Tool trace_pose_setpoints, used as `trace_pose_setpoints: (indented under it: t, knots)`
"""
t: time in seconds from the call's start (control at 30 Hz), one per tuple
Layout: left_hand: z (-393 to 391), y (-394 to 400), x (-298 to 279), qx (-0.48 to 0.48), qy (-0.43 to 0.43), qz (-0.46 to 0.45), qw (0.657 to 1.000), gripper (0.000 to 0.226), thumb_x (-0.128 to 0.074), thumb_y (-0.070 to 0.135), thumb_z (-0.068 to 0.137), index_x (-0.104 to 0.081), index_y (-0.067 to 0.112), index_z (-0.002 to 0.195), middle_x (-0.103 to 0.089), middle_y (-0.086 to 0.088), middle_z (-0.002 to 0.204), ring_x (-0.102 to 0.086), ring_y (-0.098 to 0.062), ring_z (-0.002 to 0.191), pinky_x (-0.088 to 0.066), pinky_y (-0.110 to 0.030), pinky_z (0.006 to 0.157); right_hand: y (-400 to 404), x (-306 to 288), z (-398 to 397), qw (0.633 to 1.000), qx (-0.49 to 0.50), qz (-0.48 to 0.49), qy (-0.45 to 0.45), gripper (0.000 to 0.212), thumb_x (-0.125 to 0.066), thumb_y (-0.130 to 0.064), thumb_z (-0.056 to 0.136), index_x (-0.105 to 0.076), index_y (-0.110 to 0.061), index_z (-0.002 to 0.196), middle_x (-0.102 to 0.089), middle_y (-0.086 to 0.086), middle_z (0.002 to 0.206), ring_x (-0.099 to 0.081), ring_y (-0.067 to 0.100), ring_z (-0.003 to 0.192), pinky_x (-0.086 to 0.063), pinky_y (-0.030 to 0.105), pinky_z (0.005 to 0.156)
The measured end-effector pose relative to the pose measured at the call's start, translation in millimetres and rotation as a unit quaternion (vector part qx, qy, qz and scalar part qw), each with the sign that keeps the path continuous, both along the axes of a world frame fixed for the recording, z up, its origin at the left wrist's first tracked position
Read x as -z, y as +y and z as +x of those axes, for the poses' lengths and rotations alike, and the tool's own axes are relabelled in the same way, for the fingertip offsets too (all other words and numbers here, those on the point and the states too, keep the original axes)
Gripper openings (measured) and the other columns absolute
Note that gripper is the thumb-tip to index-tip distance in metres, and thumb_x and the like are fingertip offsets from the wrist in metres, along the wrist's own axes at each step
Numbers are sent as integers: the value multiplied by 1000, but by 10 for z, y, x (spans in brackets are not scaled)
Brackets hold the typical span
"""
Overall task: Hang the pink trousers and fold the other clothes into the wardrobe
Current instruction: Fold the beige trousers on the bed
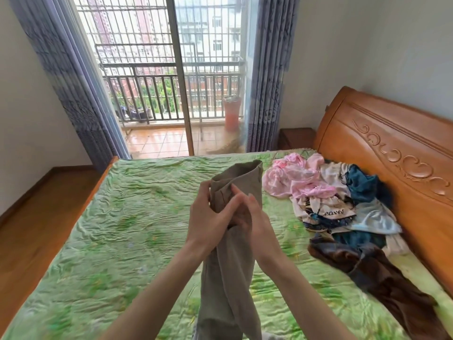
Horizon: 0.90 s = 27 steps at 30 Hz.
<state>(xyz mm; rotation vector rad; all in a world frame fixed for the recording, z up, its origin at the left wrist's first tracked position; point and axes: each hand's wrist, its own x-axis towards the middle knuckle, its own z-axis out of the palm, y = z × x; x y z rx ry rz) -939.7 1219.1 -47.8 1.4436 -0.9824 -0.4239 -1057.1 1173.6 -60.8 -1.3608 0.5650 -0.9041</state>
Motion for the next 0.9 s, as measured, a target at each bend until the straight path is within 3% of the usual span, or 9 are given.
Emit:
trace_pose_setpoints:
  t: [0.13, 0.2, 0.27, 0.37, 0.43, 0.5, 0.63, 0.73, 0.9]
  knots:
    - [222, 10, -151, 22, 36, -22, 999, 13, -74, 11, 96, -70, 18, 105, -79, 3, 97, -76, -15, 94, -61, -33, 80, -361, 146, -213, 952, 213, -213, 62, 30, -63, -23, 101, -64, -19, 131, -65, -5, 121, -63, 17, 110, -53, 36, 94]
    - [290, 42, -254, 54, 69, -32, 996, 16, -71, 10, 98, -71, 14, 113, -80, -2, 104, -76, -19, 101, -62, -35, 87, -618, 132, -355, 949, 243, -182, 85, 75, -77, -46, 86, -41, -32, 151, -48, -4, 145, -50, 15, 131, -44, 30, 105]
    - [332, 63, -367, 77, 61, -38, 994, 13, -69, 13, 100, -69, 10, 112, -80, -4, 103, -76, -20, 101, -62, -33, 84, -819, 18, -436, 990, 106, -66, 67, 106, -86, -53, 75, -22, -44, 159, -39, -5, 161, -44, 13, 143, -40, 31, 111]
    - [385, 31, -513, 78, 28, -45, 996, 16, -64, 17, 103, -62, 1, 103, -76, -4, 90, -74, -16, 84, -59, -26, 69, -933, -243, -423, 997, -32, 12, 73, 71, -92, -29, 73, -62, -15, 136, -72, 6, 129, -66, 28, 124, -55, 42, 102]
    - [476, -37, -632, 54, -4, -47, 997, 19, -63, 20, 105, -65, 2, 101, -75, -1, 85, -73, -12, 78, -57, -26, 64, -911, -507, -385, 996, 13, -32, 85, 38, -88, -15, 77, -76, -10, 112, -79, 7, 110, -74, 28, 110, -59, 42, 97]
    - [586, -111, -801, 40, -55, -52, 996, 21, -64, 25, 104, -72, 6, 101, -77, -3, 89, -72, -13, 81, -59, -36, 68, -916, -775, -382, 990, 54, -98, 81, 26, -87, -14, 80, -79, -12, 105, -81, 3, 102, -76, 20, 102, -61, 34, 91]
    - [748, -212, -1209, 23, -122, -78, 989, 18, -68, 28, 102, -78, 13, 101, -78, -2, 91, -71, -10, 86, -58, -36, 80, -941, -1399, -450, 981, 14, -146, 130, 33, -86, -31, 79, -80, -14, 107, -81, 1, 101, -77, 17, 99, -61, 35, 91]
    - [783, -254, -1558, 48, -176, -95, 979, 20, -70, 25, 101, -75, 5, 100, -76, -6, 88, -68, -8, 82, -59, -35, 77, -1039, -1895, -551, 963, -9, -204, 178, 38, -85, -22, 81, -76, -16, 117, -79, 5, 110, -75, 23, 106, -59, 45, 98]
    - [794, -174, -2286, 178, -290, -2, 940, 24, -77, 33, 89, -71, 11, 98, -72, 3, 67, -66, -4, 63, -53, -19, 61, -1036, -2747, -706, 845, -93, -346, 397, 48, -86, -27, 70, -76, -27, 116, -78, -7, 107, -73, 11, 102, -56, 35, 92]
